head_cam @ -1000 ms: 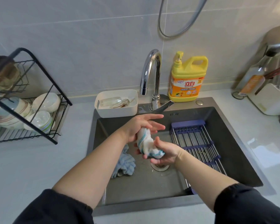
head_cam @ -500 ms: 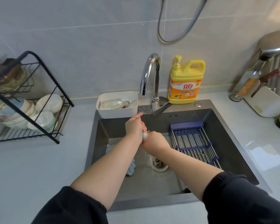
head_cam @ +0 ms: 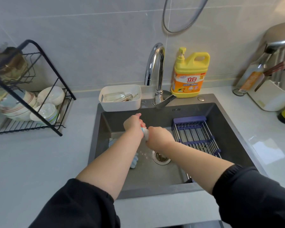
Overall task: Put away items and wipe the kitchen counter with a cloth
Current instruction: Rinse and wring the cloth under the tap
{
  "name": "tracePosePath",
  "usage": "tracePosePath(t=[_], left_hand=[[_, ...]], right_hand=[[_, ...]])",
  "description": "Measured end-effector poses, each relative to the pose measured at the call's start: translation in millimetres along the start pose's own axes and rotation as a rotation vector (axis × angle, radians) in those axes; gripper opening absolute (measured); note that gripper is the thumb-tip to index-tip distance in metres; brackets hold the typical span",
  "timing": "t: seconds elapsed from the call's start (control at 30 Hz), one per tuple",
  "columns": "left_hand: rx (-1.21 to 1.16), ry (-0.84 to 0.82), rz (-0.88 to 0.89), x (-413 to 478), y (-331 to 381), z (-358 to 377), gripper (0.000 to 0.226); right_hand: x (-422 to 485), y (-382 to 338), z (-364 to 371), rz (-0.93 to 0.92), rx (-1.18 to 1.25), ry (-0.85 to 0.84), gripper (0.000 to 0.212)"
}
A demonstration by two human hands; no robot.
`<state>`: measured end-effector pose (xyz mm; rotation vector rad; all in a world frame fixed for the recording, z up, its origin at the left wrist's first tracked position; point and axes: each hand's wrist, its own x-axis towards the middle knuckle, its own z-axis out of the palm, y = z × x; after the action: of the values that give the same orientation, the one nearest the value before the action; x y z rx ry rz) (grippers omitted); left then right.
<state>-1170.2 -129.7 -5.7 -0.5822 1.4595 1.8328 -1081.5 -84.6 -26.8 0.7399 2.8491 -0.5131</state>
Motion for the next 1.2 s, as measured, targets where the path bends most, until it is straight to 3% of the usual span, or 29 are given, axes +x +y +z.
tracePosePath(t=[0.23, 0.57, 0.67, 0.87, 1.07, 1.13, 1.2], left_hand=[[-0.054, 0.027, -0.085, 13.2, -20.6, 1.1, 0.025], [0.051, 0.077, -0.129, 32.0, -44.0, -28.7, 0.031], [0.002, 0.043, -0.155, 34.1, -43.1, -38.5, 0.032], [-0.086, -0.005, -0.220, 30.4, -29.7, -40.0, 0.030], [0.049, -0.130, -0.259, 12.4, -34.0, -12.1, 0.032], [0.050, -0.147, -0.230, 6.8, -32.2, -2.2, 0.031], [0.094, -0.253, -0.242, -6.3, -31.2, 8.5, 0.037]], right_hand=[[-9.6, 5.8, -10.0, -0.143, -0.388, 0.010, 0.016], [-15.2, -2.6, 7.2, -0.291, -0.596, -0.085, 0.019], [-14.2, -10.4, 21.6, -0.218, -0.526, -0.073, 0.018], [-23.9, -13.1, 29.1, 0.127, -0.198, 0.016, 0.021], [-38.7, 2.4, 5.2, 0.031, -0.433, 0.042, 0.024], [-41.3, 9.8, -2.5, 0.073, -0.419, 0.081, 0.025], [-46.6, 25.6, -11.8, 0.189, -0.246, 0.131, 0.029]])
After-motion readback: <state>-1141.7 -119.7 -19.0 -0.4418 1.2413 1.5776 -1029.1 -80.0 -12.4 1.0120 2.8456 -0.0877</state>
